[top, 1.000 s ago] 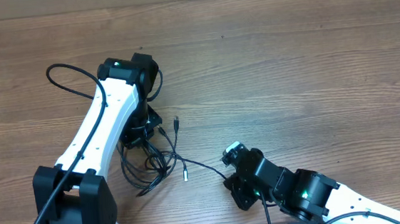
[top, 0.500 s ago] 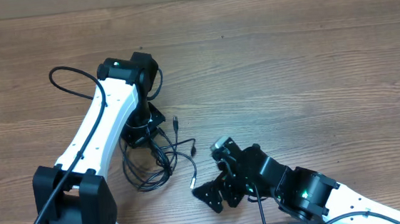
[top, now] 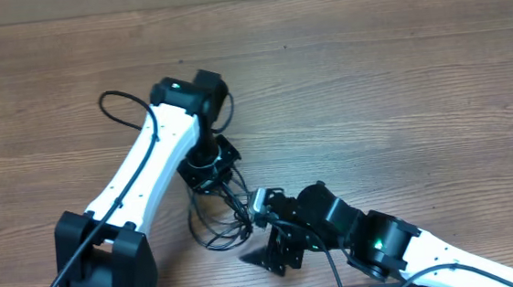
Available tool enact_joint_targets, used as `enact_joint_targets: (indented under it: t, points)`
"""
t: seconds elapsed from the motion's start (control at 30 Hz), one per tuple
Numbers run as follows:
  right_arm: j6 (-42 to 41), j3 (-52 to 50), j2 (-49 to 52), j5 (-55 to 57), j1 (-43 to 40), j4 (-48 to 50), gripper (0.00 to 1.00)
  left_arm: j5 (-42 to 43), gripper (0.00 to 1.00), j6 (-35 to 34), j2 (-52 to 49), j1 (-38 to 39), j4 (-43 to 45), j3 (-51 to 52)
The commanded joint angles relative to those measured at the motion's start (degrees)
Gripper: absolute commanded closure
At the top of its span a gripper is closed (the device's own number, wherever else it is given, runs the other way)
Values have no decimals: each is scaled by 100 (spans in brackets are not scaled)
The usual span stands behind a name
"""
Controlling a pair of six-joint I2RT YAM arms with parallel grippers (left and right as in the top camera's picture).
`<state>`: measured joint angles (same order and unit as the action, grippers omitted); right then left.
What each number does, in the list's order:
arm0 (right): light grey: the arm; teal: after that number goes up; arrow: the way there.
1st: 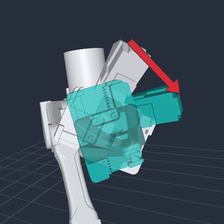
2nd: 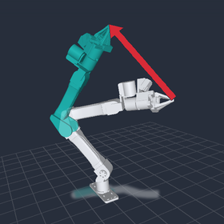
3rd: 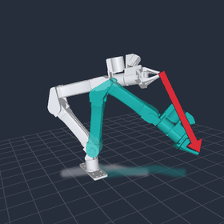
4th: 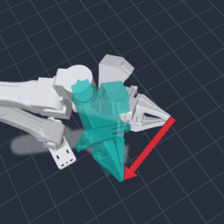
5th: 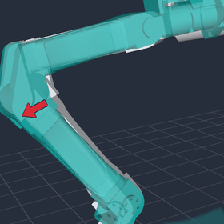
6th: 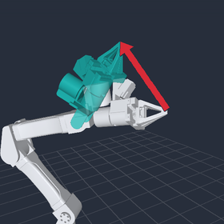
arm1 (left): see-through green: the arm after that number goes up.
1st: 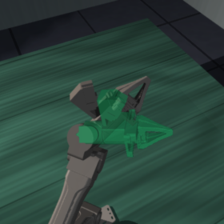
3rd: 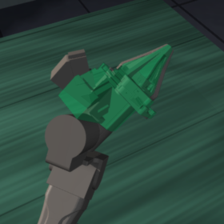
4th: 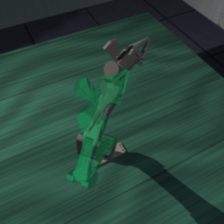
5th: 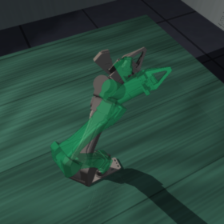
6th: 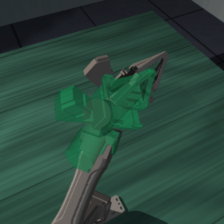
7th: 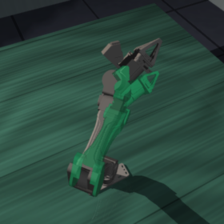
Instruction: Untangle cables
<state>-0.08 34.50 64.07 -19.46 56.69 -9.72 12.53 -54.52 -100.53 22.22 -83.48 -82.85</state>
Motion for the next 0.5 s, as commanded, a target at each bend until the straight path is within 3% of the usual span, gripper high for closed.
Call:
enact_joint_targets:
  t: [0.0, 0.23, 0.47]
  points:
    - [356, 39, 192, 916, 20, 42, 21, 186, 96, -81, -7, 184, -7, -136]
    - [354, 39, 216, 1069, 20, 269, 41, -20, 93, -81, -7, 258, -4, -136]
    - [293, 42, 140, 1049, 20, 356, 41, -46, 95, -122, -7, 258, -20, -136]
